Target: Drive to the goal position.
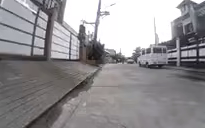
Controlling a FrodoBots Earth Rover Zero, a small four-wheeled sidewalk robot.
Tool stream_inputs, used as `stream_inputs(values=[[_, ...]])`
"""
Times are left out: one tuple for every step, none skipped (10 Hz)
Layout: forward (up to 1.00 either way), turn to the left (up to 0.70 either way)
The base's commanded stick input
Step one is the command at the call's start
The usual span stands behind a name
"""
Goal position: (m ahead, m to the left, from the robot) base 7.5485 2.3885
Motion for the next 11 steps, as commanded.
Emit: stream_inputs(values=[[0.64, -0.04], [0.64, 0.00], [0.64, 0.00], [0.64, 0.00], [0.64, 0.00], [0.64, -0.01], [0.64, -0.11], [0.64, -0.22], [0.64, -0.11], [0.67, 0.00], [0.67, 0.00]])
